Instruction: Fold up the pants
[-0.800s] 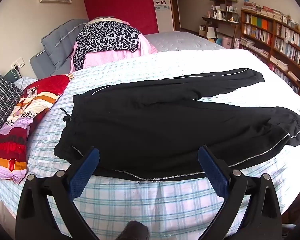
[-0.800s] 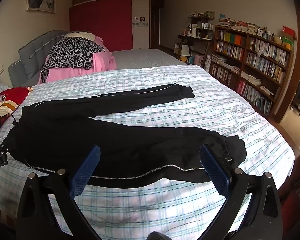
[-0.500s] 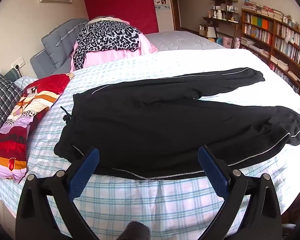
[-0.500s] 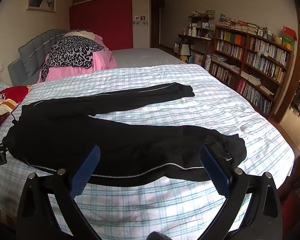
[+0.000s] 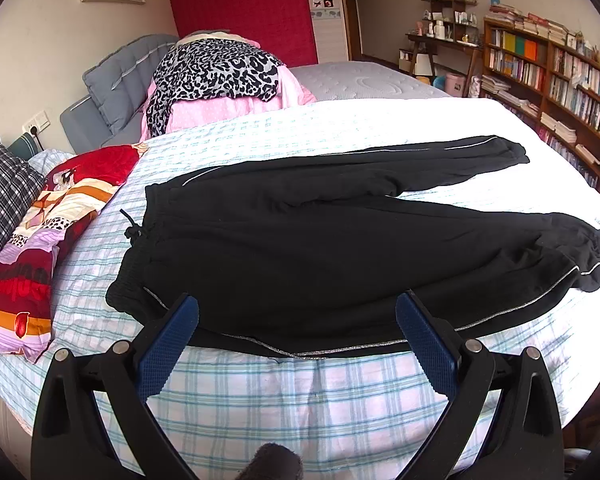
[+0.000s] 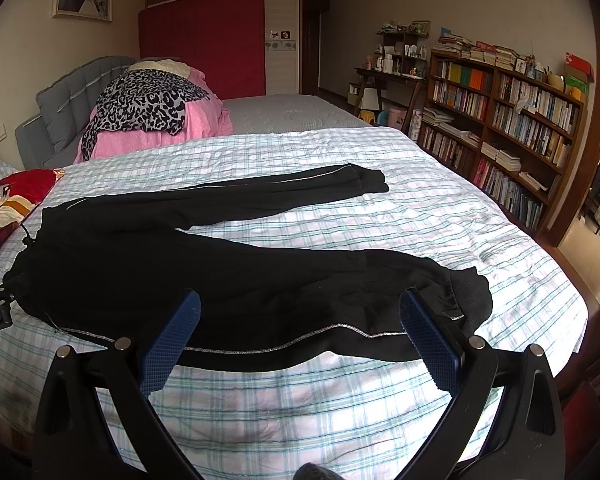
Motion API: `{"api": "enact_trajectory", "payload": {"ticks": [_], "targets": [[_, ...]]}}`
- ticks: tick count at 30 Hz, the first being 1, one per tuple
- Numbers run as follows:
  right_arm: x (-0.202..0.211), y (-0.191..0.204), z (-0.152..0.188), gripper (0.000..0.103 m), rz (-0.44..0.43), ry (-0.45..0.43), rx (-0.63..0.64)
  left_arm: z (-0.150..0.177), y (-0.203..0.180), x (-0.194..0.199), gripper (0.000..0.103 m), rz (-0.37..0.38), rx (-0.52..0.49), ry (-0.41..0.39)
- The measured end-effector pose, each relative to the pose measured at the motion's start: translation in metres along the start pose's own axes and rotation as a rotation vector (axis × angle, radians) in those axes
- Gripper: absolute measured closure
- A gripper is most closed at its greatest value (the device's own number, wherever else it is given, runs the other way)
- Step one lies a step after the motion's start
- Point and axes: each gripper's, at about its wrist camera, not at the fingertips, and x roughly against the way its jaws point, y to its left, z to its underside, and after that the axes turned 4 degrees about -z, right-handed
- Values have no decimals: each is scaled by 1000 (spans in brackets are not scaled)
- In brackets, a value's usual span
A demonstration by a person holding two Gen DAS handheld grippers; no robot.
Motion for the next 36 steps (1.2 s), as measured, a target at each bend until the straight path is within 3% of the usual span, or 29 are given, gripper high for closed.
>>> {"api": "enact_trajectory", "payload": {"ticks": [7,19,36], "targets": [[1,-3,7,2,8,11,2,1,-2,-5,5,0,-2,11],[-24,-16,10,2,11,64,-33,5,10,-32,5,65,55,85],[-60,-25,25,2,28,162,-70,21,13,-83,5,50,32,189]]}}
